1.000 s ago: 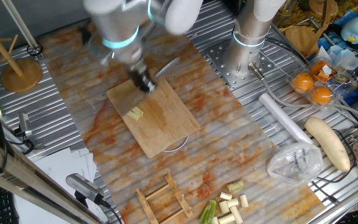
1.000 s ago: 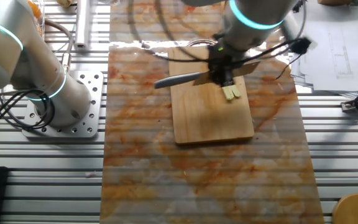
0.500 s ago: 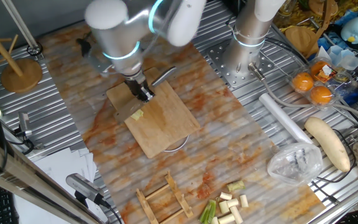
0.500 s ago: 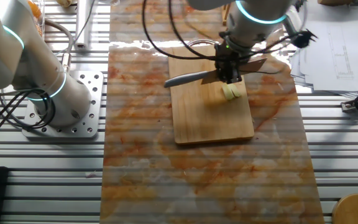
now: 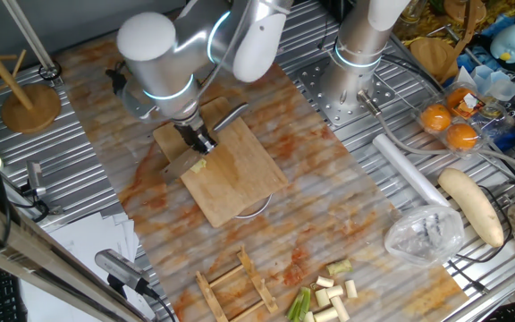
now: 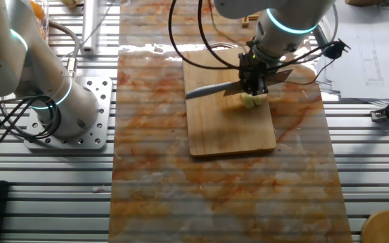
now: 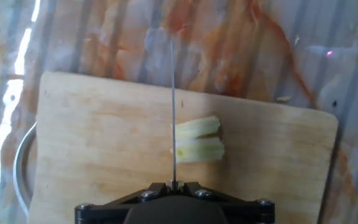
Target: Chop the scallions
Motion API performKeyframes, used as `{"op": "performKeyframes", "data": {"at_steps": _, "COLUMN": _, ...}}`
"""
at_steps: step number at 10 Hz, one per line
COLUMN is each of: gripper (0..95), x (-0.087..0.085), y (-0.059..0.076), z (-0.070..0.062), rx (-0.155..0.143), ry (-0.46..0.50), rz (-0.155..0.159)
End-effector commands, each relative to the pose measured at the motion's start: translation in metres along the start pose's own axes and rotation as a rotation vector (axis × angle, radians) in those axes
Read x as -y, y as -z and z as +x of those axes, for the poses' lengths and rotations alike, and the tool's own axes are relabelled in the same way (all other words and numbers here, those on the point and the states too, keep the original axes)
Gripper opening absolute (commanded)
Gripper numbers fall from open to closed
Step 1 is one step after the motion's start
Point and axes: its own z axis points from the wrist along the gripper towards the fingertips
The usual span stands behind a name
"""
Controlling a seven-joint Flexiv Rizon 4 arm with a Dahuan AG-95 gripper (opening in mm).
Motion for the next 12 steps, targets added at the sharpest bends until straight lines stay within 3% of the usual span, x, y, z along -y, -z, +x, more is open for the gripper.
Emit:
{"op": "performKeyframes", "data": {"at_steps": 1, "gripper": 0.0, "x": 0.000, "y": -0.003, "z": -0.002, "rx": -0.007, "ry": -0.004, "rz": -0.004}}
{"op": "performKeyframes", "data": {"at_steps": 4, "gripper": 0.0, "x": -0.006, "y": -0.013, "z": -0.006, "rx": -0.008, "ry": -0.008, "rz": -0.004}}
{"op": "performKeyframes", "data": {"at_steps": 6, "gripper": 0.0, "x": 0.000, "y": -0.031, "z": -0.009, "rx": 0.005, "ry": 0.005, "rz": 0.007}}
{"op": "performKeyframes", "data": {"at_steps": 7, "gripper": 0.0, "x": 0.004, "y": -0.039, "z": -0.011, "rx": 0.016, "ry": 0.001, "rz": -0.009}}
{"op": "performKeyframes", "data": {"at_steps": 8, "gripper": 0.0, "x": 0.005, "y": -0.044, "z": -0.013, "rx": 0.028, "ry": -0.020, "rz": -0.066}}
{"op": "performKeyframes", "data": {"at_steps": 9, "gripper": 0.0, "x": 0.004, "y": -0.042, "z": -0.012, "rx": 0.029, "ry": -0.033, "rz": -0.104}}
{"op": "performKeyframes", "data": {"at_steps": 10, "gripper": 0.0, "x": 0.002, "y": -0.038, "z": -0.012, "rx": 0.011, "ry": -0.037, "rz": -0.105}}
{"op": "performKeyframes", "data": {"at_steps": 12, "gripper": 0.0, "x": -0.003, "y": -0.028, "z": -0.009, "rx": -0.020, "ry": -0.025, "rz": -0.063}}
